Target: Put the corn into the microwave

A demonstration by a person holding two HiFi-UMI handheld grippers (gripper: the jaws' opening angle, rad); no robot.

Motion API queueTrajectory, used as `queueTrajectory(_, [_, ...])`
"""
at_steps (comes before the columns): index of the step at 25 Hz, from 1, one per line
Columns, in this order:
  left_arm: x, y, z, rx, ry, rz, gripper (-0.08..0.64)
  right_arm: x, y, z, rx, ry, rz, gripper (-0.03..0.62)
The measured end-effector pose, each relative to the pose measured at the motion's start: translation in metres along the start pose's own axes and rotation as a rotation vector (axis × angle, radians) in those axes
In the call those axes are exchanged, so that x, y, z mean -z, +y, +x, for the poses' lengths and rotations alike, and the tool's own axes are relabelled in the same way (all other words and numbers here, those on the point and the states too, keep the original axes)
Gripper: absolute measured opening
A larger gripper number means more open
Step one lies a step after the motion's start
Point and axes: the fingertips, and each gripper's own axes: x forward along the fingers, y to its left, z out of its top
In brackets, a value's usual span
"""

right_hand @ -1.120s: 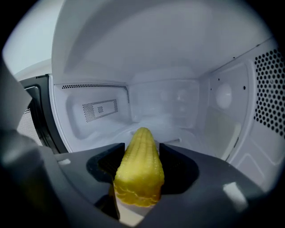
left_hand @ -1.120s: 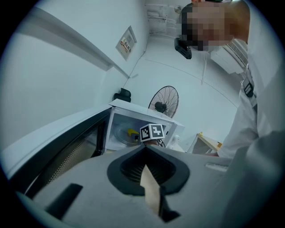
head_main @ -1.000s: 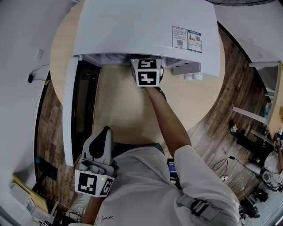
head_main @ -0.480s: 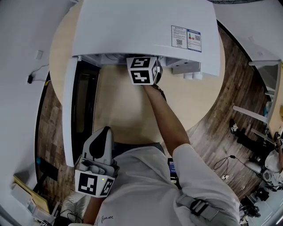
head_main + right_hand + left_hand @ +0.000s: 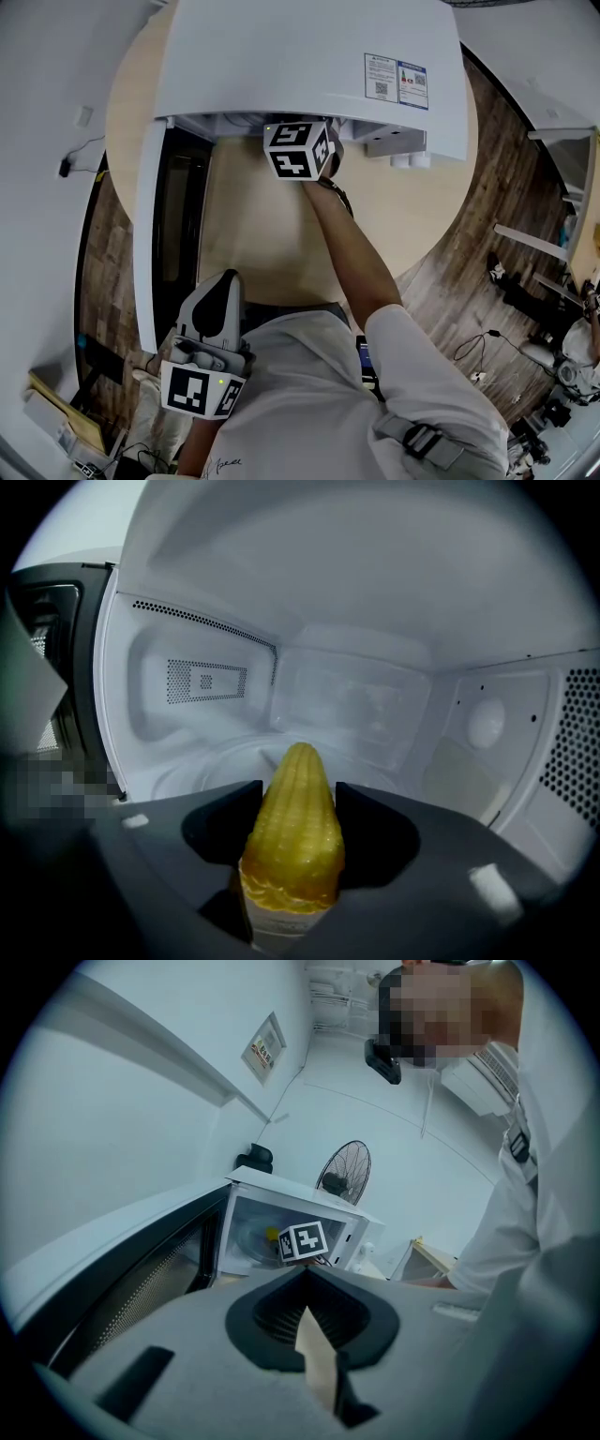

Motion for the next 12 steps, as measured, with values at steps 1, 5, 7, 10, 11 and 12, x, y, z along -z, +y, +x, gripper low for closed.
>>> queueTrajectory(1, [0.0002, -0.0002, -0.0002, 0.000, 0.000, 0.001, -0.012, 0.0000, 0.0000, 0.0000, 0.003, -0.001, -0.002, 0.258])
queueTrajectory(5, [0.0005, -0.0007, -0.0010, 0.003, -0.001, 0.001, -0.012, 0.0010, -0.0005, -0.0001, 0.013, 0.001, -0.007, 0.259])
queueTrajectory(7, [-0.0007, -0.0015, -0.0022, 0.004, -0.004, 0.003, -0.012, 0.0007, 0.0002, -0.0003, 0.016, 0.003, -0.010, 0.259])
queueTrajectory(10, [-0.0006, -0.0028, -0.0031, 0.006, -0.007, 0.003, -0.012, 0.0006, 0.0004, -0.0002, 0.025, 0.003, -0.009, 0.261])
queueTrajectory(11, [0.0000, -0.0031, -0.0032, 0.008, -0.007, 0.004, -0.012, 0.0008, 0.0003, 0.0001, 0.028, 0.004, -0.008, 0.261])
queueTrajectory(12, [0.0006, -0.0033, -0.0034, 0.010, -0.005, 0.005, -0.012, 0.0010, 0.0005, 0.0003, 0.029, 0.006, -0.007, 0.261])
